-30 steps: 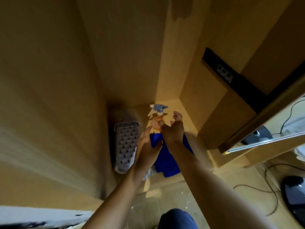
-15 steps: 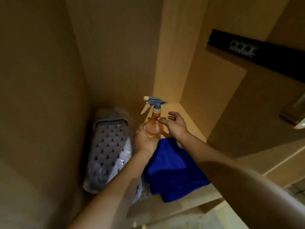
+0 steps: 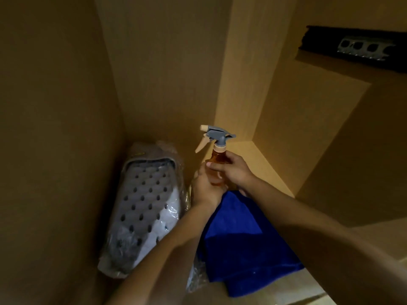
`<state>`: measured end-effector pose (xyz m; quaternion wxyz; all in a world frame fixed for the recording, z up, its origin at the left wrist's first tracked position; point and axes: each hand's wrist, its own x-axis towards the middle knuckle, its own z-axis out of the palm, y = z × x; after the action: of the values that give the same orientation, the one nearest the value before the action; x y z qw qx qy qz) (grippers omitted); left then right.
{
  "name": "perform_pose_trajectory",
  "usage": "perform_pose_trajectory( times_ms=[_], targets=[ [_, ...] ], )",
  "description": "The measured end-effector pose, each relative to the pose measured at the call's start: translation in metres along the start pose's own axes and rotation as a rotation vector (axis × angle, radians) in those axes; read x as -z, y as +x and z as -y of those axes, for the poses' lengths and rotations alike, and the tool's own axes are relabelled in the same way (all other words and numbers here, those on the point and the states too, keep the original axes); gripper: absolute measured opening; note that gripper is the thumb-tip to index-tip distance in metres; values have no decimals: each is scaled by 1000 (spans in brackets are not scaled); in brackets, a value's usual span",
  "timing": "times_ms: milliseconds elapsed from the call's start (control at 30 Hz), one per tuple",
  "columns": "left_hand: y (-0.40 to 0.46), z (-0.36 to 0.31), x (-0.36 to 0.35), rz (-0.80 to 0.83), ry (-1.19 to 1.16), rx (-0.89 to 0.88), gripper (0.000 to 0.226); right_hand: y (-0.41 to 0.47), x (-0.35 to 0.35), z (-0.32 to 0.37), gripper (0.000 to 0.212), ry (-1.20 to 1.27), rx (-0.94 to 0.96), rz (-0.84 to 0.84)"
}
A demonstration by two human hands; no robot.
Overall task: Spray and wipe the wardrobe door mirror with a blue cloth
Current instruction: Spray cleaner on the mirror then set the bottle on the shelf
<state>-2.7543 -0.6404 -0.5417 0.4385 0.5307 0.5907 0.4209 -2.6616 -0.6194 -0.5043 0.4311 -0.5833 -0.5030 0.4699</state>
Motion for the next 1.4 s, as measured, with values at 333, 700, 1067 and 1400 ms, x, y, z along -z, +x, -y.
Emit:
perform_pose_trajectory(
  times_ms=[333,700,1067,1400],
  targets=[
    [-25,-20,6,-39,12,-103,73,-36,10,19,27,73,45,-10],
    [-118,-86,48,-29,28,-115,61,-131,2,85,18,102,4,-105],
    [-253,-258,156,66,-373,381,36,-263,-25,228,30,-25,-257,-79],
    [-340,-385,221,110,-615,376,23,-366,3,393,30,-72,-148,-23]
  ],
)
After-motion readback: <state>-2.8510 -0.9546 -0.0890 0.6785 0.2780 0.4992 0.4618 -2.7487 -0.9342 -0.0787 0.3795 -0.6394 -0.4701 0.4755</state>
